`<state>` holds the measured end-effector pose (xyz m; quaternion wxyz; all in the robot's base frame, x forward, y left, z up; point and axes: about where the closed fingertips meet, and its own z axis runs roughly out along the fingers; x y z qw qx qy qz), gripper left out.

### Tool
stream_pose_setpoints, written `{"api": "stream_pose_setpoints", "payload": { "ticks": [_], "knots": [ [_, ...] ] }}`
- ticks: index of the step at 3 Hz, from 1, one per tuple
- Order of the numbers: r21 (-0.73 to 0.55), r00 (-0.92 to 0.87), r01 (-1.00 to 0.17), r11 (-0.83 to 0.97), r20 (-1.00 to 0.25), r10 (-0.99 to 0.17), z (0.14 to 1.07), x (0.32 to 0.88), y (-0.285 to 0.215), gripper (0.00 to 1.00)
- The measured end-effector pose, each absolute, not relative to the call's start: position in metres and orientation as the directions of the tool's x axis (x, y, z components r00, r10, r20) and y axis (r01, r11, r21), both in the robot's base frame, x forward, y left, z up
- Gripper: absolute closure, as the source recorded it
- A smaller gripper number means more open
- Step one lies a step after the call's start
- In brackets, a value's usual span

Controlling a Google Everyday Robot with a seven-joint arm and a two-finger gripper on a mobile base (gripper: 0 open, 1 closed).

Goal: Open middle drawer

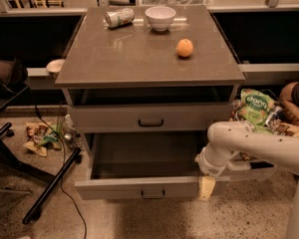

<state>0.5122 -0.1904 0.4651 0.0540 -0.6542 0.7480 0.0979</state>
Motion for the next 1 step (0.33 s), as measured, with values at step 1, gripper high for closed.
{"api": "stream_pose_setpoints", "payload": {
  "ticks": [1],
  "knots": [
    [0.026, -0.156, -0.988, 0.154, -0.224, -0.962, 0.4915, 0.5094, -0.2065, 0.00]
  ]
}}
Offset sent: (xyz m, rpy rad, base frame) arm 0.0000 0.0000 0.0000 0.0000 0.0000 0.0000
